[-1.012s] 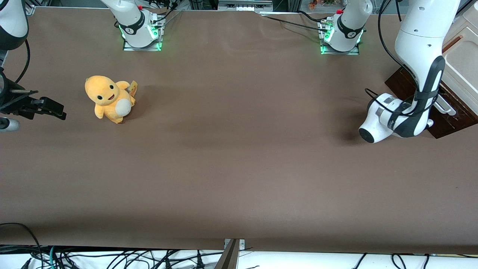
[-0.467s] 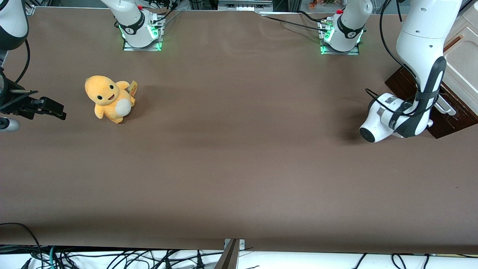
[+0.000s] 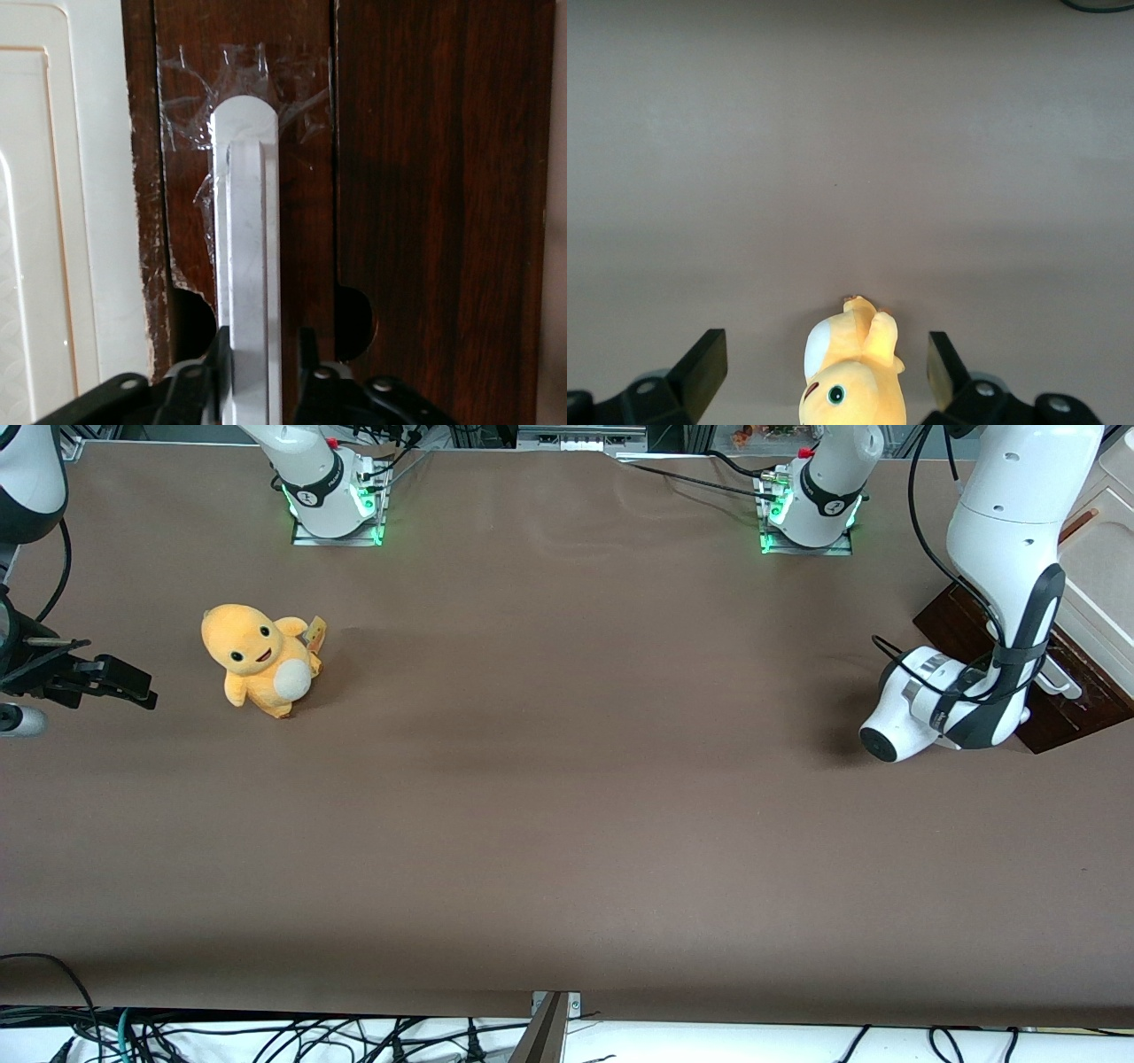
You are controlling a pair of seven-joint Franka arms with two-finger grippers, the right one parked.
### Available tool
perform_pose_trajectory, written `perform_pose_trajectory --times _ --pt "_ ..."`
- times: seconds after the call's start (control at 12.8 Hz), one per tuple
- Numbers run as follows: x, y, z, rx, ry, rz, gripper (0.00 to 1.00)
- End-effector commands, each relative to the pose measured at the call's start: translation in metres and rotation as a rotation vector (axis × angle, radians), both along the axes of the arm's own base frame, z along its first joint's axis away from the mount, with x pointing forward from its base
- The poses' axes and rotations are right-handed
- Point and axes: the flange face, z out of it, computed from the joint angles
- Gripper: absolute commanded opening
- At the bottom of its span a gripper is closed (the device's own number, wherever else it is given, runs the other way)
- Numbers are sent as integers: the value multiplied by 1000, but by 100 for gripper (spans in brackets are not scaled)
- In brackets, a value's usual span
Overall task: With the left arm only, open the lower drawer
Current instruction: 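Close the left gripper around the white bar handle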
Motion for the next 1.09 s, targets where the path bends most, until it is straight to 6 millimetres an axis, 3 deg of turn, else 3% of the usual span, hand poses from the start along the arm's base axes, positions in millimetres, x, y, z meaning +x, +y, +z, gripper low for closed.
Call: perform_pose_trajectory --times 0.0,0.54,1.01 --pt "-1 1 2 17 -9 -30 3" --pt "4 -4 7 18 -9 -38 0" --pt "18 -22 19 32 -19 -47 0"
